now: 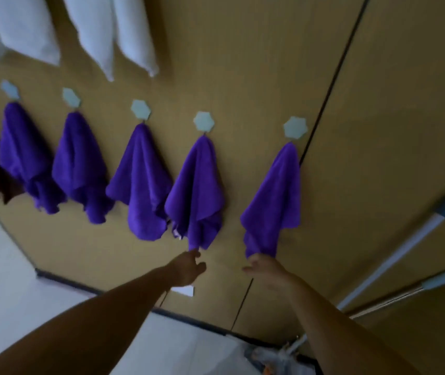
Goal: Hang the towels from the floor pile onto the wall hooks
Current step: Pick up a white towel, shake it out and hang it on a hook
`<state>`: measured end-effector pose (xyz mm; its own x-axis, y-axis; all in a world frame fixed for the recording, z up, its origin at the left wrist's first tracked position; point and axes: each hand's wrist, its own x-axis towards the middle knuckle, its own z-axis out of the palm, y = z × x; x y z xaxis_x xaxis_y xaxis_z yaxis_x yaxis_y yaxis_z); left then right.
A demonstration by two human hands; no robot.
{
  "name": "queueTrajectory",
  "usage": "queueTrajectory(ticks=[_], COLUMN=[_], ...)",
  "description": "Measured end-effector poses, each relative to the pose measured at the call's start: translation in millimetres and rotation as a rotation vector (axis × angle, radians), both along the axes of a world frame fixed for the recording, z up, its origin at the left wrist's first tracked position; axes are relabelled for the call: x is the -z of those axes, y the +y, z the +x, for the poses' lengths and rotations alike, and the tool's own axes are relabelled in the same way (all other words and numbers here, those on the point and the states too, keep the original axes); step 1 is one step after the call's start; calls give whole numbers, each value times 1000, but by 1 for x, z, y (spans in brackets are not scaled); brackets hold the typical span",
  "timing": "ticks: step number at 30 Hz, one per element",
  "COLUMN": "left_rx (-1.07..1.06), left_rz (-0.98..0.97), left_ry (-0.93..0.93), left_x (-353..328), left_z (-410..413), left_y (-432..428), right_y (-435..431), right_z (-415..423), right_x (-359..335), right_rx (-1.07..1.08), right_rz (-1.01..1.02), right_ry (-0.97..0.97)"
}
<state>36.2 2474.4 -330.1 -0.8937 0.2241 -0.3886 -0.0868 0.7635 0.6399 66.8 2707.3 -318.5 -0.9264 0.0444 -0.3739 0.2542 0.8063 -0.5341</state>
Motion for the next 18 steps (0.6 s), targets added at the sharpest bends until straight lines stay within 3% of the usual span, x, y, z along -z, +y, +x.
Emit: queueTrajectory(ticks=[3,9,18], left_rx=[-72,-265,-644], left_rz=[-42,-107,-178], left_ry=[62,108,-35], left_x=[-7,-7,23], left_z=[18,95,314], left_y=[-54,-187,-413], right_y=[-48,-183,-452], right_z=[-2,23,149], right_x=[-11,-13,16], right_rx=[-131,-295,-804], right_rz=[86,-16,87], right_ry=[72,64,-17])
